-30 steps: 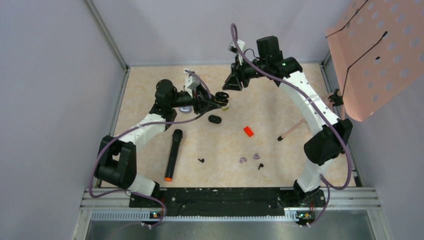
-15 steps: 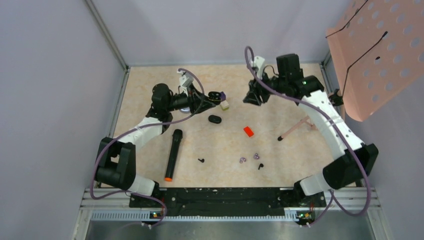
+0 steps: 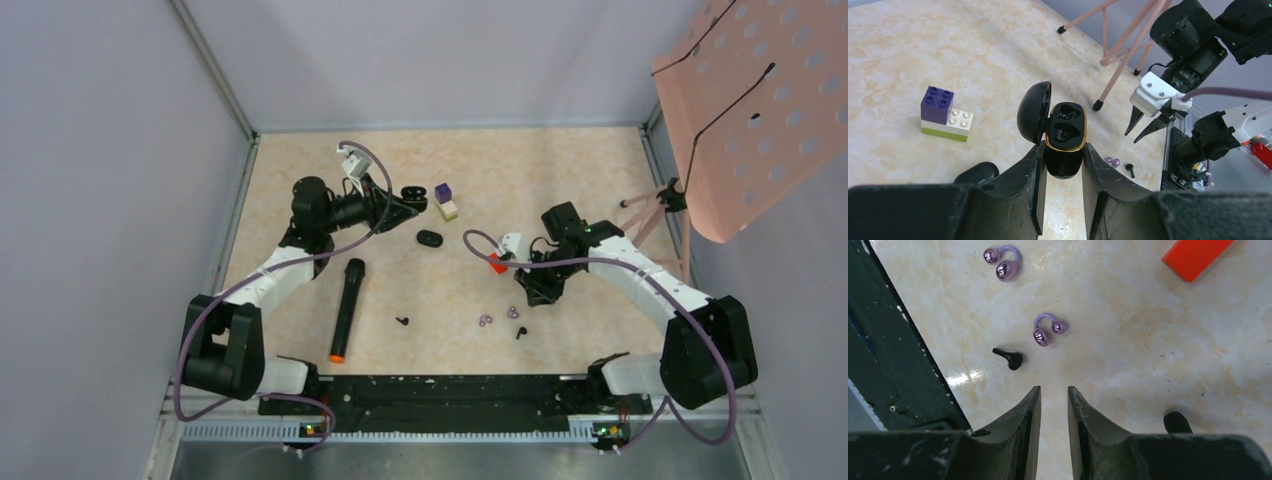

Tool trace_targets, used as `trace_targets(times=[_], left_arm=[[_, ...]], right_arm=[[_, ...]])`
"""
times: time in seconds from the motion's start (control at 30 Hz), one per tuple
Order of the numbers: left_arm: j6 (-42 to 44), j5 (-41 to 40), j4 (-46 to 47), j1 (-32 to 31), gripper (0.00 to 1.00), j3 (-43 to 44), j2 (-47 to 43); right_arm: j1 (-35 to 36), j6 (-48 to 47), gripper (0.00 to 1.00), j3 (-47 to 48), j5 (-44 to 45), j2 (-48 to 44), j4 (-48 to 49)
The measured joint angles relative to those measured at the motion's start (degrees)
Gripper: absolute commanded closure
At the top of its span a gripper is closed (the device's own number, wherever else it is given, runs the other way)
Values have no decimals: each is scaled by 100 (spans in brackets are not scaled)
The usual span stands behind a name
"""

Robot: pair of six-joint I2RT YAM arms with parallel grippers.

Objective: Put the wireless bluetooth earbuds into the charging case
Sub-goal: Pick up the earbud from the center of the board.

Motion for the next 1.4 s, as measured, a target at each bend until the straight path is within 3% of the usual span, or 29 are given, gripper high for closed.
trace_targets(times=[0.17, 0.4, 0.53, 0.67, 0.83, 0.93, 1.07, 1.23, 1.4], left_arm=[[-13, -94, -140, 103, 100, -74, -13], [17, -155, -382, 293, 100, -83, -15], [55, -153, -562, 391, 100, -79, -24], [72, -229, -870, 555, 100, -59, -87], [55, -658, -1357, 844, 100, -7, -275], [116, -885, -1646, 1019, 100, 9, -496], [306, -973, -1963, 1165, 100, 46, -743], [632, -935, -2365, 1204, 100, 101, -935], [802, -879, -2662, 1213, 100, 103, -1023]], right_arm=[[0, -560, 72, -439, 52, -111, 59], [81, -1954, 71, -1425, 42, -1207, 557], [278, -2277, 72, -1539, 28, -1360, 870], [407, -1716, 72, -682, -111, -675, 977], [1062, 24, 71, 1154, -251, 763, 1388], [1392, 393, 76, 1401, -490, 966, 1528], [1445, -623, 78, 457, -577, 260, 1482], [1331, -2194, 72, -909, -302, -761, 979], [1329, -2704, 69, -1150, -140, -767, 831]])
